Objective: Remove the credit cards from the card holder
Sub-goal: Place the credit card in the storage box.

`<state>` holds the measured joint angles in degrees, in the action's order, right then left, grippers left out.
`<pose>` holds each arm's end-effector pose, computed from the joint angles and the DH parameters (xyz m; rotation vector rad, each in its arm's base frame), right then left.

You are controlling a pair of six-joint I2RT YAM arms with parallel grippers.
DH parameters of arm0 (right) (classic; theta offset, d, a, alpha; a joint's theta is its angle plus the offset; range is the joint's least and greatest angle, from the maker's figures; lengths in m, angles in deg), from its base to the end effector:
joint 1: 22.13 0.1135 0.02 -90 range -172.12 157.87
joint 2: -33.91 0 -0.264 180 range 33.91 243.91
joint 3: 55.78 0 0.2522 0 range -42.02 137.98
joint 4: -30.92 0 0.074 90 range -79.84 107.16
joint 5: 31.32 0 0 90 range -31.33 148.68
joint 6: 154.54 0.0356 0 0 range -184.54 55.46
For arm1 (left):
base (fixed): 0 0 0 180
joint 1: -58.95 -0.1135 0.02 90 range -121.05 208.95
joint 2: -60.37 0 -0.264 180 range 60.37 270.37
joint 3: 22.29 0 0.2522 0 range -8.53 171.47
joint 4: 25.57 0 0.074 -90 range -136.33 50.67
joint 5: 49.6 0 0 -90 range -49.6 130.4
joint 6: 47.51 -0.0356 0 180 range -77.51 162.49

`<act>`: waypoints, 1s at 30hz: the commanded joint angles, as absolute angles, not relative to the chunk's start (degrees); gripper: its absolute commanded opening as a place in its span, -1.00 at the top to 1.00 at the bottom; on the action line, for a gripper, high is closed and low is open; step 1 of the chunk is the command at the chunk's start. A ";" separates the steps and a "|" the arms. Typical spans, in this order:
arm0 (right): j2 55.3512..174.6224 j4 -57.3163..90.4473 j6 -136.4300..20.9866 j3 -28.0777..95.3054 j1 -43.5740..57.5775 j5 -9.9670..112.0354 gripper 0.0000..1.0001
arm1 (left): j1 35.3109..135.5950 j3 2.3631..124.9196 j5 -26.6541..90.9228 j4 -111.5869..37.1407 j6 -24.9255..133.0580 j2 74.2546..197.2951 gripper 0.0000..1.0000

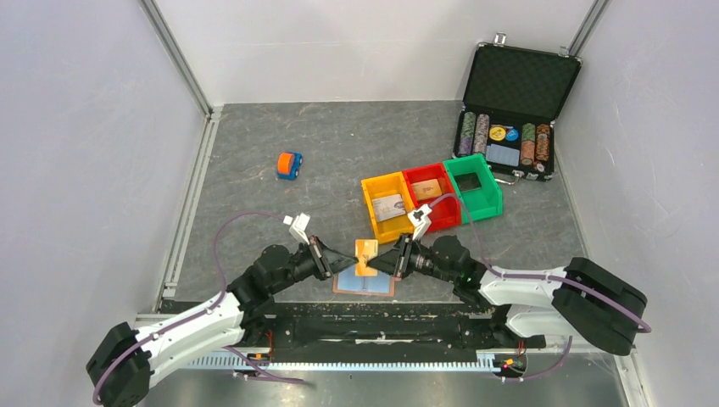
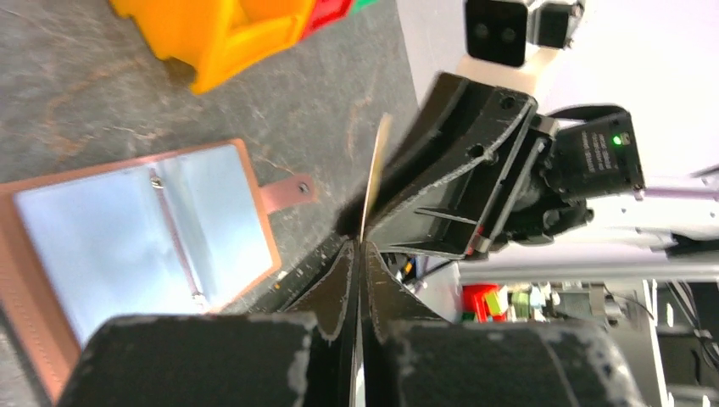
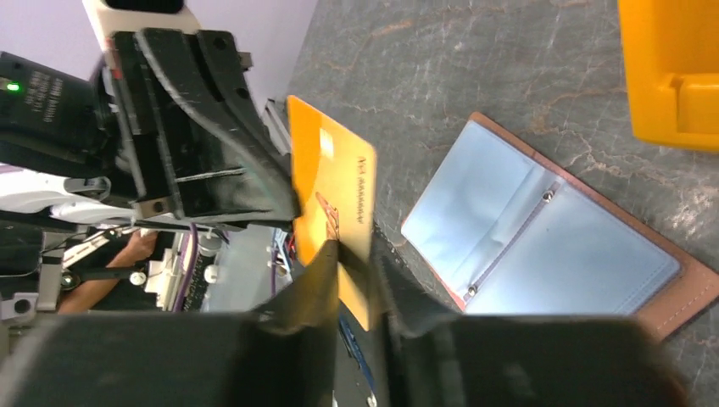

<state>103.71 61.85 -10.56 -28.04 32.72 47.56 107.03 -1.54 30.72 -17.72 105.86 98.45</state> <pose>0.1228 0.1863 0.1713 -0.1782 2.0321 1.4752 0.1028 -0.1235 0.1832 -0.1245 2.0103 -1.5017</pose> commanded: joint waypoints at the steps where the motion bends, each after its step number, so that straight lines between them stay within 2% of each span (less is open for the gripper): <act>1: 103.90 69.63 -10.85 -29.00 31.27 42.60 0.85 | 106.85 1.30 29.86 -18.98 105.51 97.62 0.82; 3: 102.40 68.28 -13.88 -29.36 29.74 39.62 1.00 | 106.85 4.89 30.37 -28.83 100.86 96.28 0.54; 6: 98.91 62.44 -20.23 -29.23 27.53 34.64 1.00 | 106.85 8.58 30.98 -37.75 95.63 93.48 0.01; 8: 97.08 56.63 -25.30 -27.78 26.58 30.79 1.00 | 106.85 11.68 32.94 -44.42 92.25 92.18 -0.18; 12: 96.39 44.50 -35.40 -22.01 26.14 23.14 1.00 | 106.85 17.51 30.82 -49.07 85.60 93.54 -0.33; 16: 96.79 43.75 -36.72 -20.18 26.18 14.93 1.00 | 106.85 23.31 22.07 -51.64 78.69 99.66 -0.35; 21: 96.34 48.78 -33.72 -20.92 26.15 10.95 1.00 | 106.85 27.98 12.32 -53.42 74.30 106.93 -0.35; 26: 96.35 52.28 -31.57 -21.78 26.13 8.89 1.00 | 106.81 29.62 7.79 -52.45 74.16 111.53 -0.28; 28: 96.16 52.06 -31.62 -21.80 26.23 8.47 1.00 | 106.85 29.26 7.13 -51.20 74.60 111.82 -0.16; 30: 96.14 51.56 -31.99 -21.76 26.14 8.31 0.99 | 106.85 28.95 7.28 -50.35 75.13 111.70 0.15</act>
<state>97.11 48.45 -32.05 -22.29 26.34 10.91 106.70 26.89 11.40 -52.45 77.45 111.92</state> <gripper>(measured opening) 0.007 0.558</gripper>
